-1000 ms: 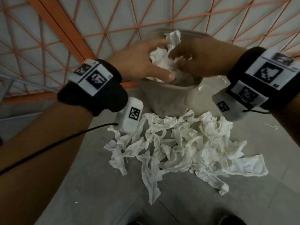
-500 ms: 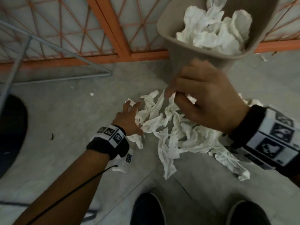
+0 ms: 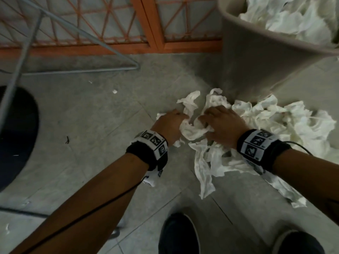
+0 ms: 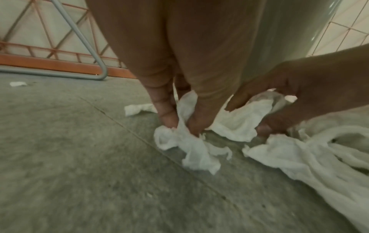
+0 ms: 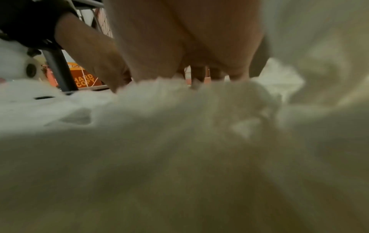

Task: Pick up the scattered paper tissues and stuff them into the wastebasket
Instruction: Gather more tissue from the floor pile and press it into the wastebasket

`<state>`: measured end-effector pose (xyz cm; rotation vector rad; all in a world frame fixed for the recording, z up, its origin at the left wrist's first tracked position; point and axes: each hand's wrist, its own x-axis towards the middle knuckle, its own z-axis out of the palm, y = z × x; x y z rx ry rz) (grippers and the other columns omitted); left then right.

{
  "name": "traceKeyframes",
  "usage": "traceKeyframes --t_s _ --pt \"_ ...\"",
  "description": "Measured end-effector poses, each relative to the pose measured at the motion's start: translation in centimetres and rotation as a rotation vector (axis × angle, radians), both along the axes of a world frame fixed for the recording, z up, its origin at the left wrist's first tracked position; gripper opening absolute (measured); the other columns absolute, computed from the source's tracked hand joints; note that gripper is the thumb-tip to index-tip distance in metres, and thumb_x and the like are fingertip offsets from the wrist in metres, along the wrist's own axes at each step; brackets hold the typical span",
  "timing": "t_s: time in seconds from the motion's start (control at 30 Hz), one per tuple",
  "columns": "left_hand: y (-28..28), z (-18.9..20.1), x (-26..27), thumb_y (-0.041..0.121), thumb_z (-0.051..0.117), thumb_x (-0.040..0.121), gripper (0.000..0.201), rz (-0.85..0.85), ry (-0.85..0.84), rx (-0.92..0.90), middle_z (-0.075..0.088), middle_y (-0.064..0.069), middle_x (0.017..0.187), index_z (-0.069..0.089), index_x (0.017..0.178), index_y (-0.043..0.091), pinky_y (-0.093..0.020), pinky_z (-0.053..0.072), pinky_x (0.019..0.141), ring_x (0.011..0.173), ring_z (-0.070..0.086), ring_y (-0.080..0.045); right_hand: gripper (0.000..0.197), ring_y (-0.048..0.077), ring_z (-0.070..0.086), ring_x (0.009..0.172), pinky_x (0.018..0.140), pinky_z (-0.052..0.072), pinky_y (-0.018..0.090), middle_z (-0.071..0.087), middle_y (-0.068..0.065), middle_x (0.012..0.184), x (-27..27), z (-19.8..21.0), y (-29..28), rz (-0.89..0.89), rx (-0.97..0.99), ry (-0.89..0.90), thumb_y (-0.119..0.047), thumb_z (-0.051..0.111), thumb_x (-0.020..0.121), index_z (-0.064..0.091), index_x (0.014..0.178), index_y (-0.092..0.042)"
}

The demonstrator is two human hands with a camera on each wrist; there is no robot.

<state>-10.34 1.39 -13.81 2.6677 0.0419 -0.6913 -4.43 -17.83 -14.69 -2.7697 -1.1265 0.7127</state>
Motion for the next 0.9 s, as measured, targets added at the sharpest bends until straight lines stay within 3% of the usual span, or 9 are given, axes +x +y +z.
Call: traceKeyframes --t_s 0.1,0.2,0.3,0.4,0.5,0.6,0.73,0.8,0.9 --pt "-1.0 0.2 -0.8 0.011 0.058 0.086 0.029 0.061 -0.139 -0.034 0.067 -0.012 0.117 0.067 0.113 0.009 -0.024 0.043 0.081 0.107 0.063 -0.028 0.027 0.037 0.056 0.101 0.081 0.051 0.045 0.063 0.011 0.106 -0.6 -0.4 -0.6 -0.022 0.138 0.0 -0.016 0.059 0.079 0.069 0.104 -0.015" --pt "-2.1 0.6 -1.4 0.016 0.065 0.083 0.022 0.095 -0.258 -0.13 0.069 -0.012 0.105 0.07 0.103 0.008 -0.02 0.037 0.073 0.097 0.065 -0.027 0.017 0.031 0.06 0.087 0.075 0.052 0.042 0.06 0.008 0.097 -0.9 0.6 -1.4 -0.14 0.277 0.1 -0.013 0.052 0.084 0.066 0.092 -0.013" --pt "-2.9 1.2 -1.3 0.022 0.062 0.081 0.03 0.136 -0.315 -0.187 0.059 -0.014 0.107 0.063 0.105 0.004 -0.031 0.048 0.078 0.093 0.061 -0.029 0.012 0.029 0.057 0.078 0.073 0.051 0.042 0.05 0.006 0.094 -0.9 1.7 -2.3 -0.255 0.341 0.126 -0.017 0.049 0.087 0.059 0.088 -0.01" --pt "-3.8 1.7 -1.1 0.02 0.048 0.076 0.032 0.157 -0.339 -0.236 0.062 -0.016 0.1 0.059 0.097 -0.001 -0.036 0.05 0.075 0.089 0.062 -0.032 0.012 0.035 0.059 0.085 0.072 0.05 0.042 0.053 0.008 0.104 -0.6 2.9 -3.4 -0.292 0.274 0.074 -0.019 0.047 0.084 0.054 0.093 -0.012" --pt "-5.2 1.8 -2.2 0.016 0.046 0.077 0.026 0.137 -0.322 -0.307 0.066 -0.012 0.092 0.057 0.099 0.007 -0.037 0.052 0.074 0.086 0.063 -0.03 0.025 0.039 0.061 0.097 0.072 0.042 0.039 0.059 0.01 0.117 -0.5 3.7 -4.9 -0.306 0.141 0.022 -0.026 0.048 0.086 0.051 0.108 -0.014" --pt "-7.2 1.5 -4.4 0.026 0.053 0.085 0.035 0.104 -0.19 -0.229 0.06 -0.004 0.114 0.048 0.12 0.023 -0.043 0.05 0.089 0.107 0.052 -0.023 0.038 0.041 0.061 0.102 0.072 0.039 0.041 0.061 0.015 0.122 -0.7 3.4 -6.3 -0.337 0.063 -0.005 -0.036 0.044 0.087 0.042 0.116 -0.012" --pt "-9.2 -0.1 -6.3 0.062 0.059 0.078 0.077 -0.088 0.022 -0.04 0.039 0.0 0.144 0.027 0.141 0.032 -0.043 0.042 0.101 0.133 0.033 -0.024 0.044 0.038 0.064 0.096 0.076 0.05 0.042 0.059 0.011 0.123 -1.6 2.8 -7.6 -0.389 0.08 0.096 -0.043 0.051 0.087 0.036 0.12 -0.017" --pt "-9.4 -0.8 -6.2 0.055 0.059 0.083 0.066 -0.146 0.047 0.013 0.042 -0.003 0.141 0.038 0.138 0.024 -0.042 0.042 0.101 0.133 0.035 -0.025 0.047 0.037 0.064 0.098 0.08 0.052 0.045 0.061 0.011 0.123 -2.1 2.8 -8.1 -0.412 0.109 0.147 -0.038 0.053 0.086 0.035 0.125 -0.019" --pt "-9.3 -0.7 -5.0 0.037 0.061 0.087 0.038 -0.14 -0.073 -0.058 0.052 -0.007 0.126 0.057 0.115 0.011 -0.035 0.045 0.094 0.118 0.051 -0.027 0.047 0.036 0.064 0.098 0.083 0.052 0.043 0.066 0.011 0.115 -2.6 2.7 -8.8 -0.449 0.184 0.157 -0.033 0.056 0.085 0.038 0.127 -0.021"
